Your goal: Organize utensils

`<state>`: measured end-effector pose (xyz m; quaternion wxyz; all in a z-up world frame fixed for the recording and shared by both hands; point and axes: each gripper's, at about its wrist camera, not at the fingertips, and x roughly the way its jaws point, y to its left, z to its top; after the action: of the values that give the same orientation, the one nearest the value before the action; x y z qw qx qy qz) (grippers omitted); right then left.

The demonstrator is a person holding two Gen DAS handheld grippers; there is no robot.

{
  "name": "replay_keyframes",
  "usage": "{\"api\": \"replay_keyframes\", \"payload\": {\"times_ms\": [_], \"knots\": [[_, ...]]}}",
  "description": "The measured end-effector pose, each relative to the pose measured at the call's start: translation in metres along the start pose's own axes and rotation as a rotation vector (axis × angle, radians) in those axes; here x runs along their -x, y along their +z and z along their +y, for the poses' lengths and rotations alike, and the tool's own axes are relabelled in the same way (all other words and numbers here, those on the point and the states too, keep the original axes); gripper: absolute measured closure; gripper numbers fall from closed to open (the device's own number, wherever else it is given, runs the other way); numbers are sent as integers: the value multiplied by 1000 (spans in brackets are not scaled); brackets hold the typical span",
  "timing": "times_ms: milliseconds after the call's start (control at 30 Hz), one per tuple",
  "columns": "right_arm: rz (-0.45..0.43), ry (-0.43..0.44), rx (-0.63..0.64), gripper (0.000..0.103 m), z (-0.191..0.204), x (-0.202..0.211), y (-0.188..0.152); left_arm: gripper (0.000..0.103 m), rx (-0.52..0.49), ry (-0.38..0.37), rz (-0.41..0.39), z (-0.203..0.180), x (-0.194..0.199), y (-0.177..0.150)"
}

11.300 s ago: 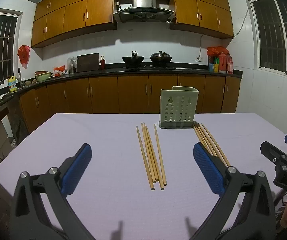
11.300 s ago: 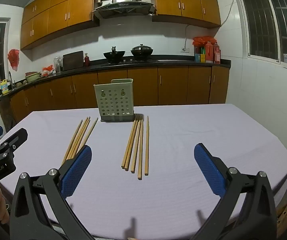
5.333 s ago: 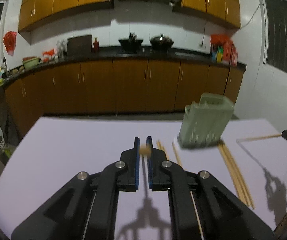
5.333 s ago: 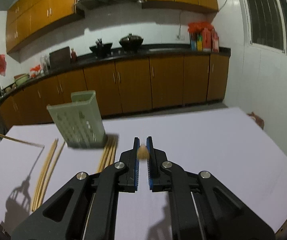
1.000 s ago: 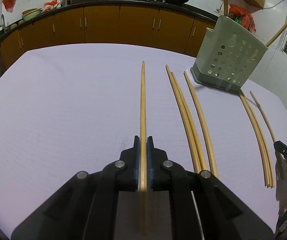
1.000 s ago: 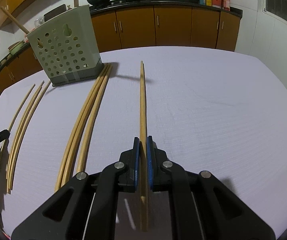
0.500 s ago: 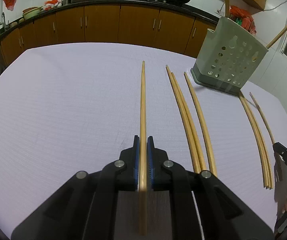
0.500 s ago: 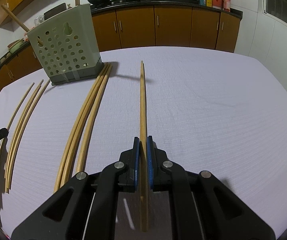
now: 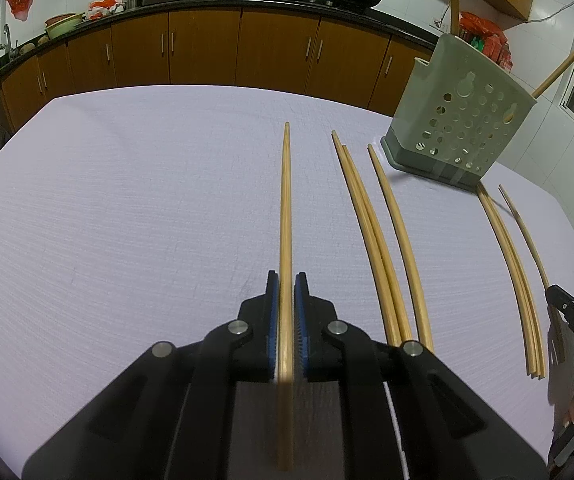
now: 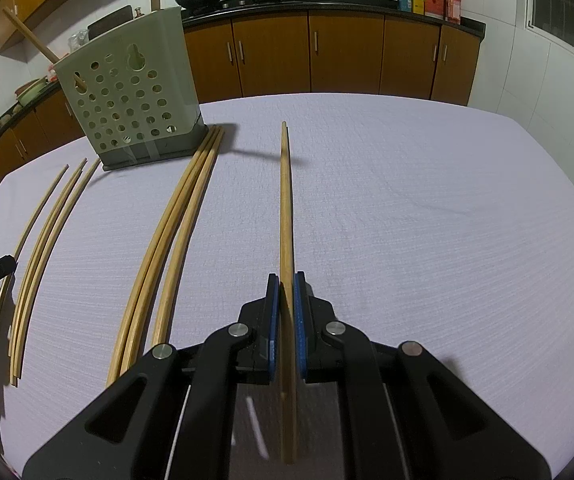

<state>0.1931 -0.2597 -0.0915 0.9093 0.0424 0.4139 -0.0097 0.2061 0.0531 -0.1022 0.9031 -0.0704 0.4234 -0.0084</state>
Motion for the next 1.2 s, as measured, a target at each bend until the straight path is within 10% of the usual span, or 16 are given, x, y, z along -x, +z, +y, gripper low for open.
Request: {"api": "replay_keyframes", "payload": {"times_ms": [1000,1200], "knots": [[-8,13,-7,95,-4,7,-5,95,-38,3,2,-2,10,-8],[-168,11,-1,95,-7,51,18,95,-88,-5,-148,-5,58,13]]}}
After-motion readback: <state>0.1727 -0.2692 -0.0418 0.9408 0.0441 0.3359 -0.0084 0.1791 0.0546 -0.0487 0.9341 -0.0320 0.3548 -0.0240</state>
